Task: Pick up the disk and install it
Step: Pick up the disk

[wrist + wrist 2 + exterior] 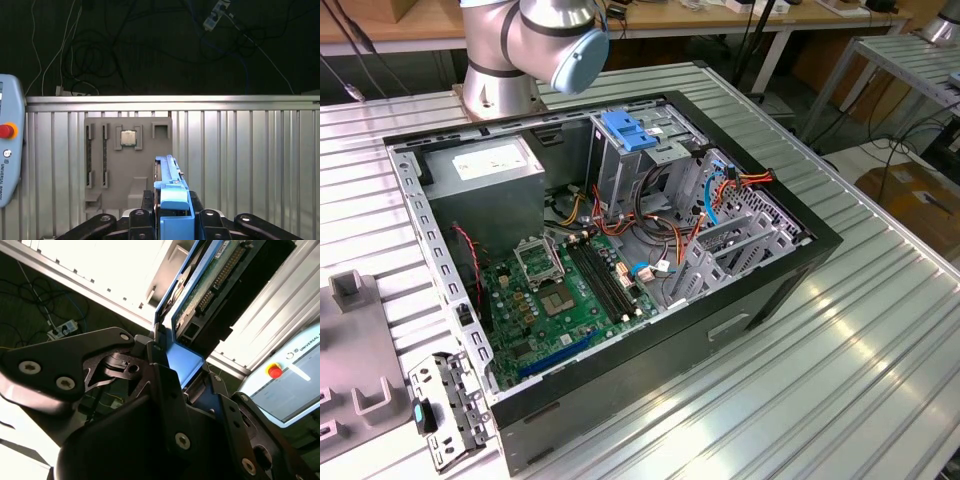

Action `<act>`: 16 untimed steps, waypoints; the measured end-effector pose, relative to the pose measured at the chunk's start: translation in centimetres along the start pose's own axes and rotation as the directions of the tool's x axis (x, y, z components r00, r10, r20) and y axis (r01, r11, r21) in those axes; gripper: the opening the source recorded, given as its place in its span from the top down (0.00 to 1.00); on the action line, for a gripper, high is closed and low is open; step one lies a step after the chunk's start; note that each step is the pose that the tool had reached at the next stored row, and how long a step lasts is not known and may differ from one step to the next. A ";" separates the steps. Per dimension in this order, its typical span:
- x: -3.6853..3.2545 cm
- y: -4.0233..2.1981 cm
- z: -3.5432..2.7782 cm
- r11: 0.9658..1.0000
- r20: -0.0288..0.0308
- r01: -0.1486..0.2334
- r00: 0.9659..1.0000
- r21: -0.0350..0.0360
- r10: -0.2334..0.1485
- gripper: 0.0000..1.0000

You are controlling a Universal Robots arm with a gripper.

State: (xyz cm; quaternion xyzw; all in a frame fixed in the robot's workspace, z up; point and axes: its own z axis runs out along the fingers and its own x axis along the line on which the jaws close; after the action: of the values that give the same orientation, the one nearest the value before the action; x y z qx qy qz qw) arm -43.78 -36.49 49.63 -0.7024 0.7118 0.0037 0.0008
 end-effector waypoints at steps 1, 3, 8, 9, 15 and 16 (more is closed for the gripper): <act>0.00 -0.08 -0.01 1.000 0.000 0.000 1.000 0.000 0.000 0.63; 0.00 -0.25 0.00 1.000 0.000 0.000 1.000 0.000 0.000 0.63; -0.01 -0.66 -0.01 1.000 0.000 0.000 1.000 0.000 0.000 0.63; -0.01 -0.73 -0.01 1.000 0.000 0.000 1.000 0.000 0.000 0.63; -0.02 -1.51 -0.01 1.000 0.000 0.000 1.000 0.000 0.000 0.63; -0.02 -1.61 -0.01 1.000 0.000 0.000 1.000 0.000 0.000 0.63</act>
State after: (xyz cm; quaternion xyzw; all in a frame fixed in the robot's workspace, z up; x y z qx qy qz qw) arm -42.18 -36.49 49.64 -0.7024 0.7118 0.0037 0.0007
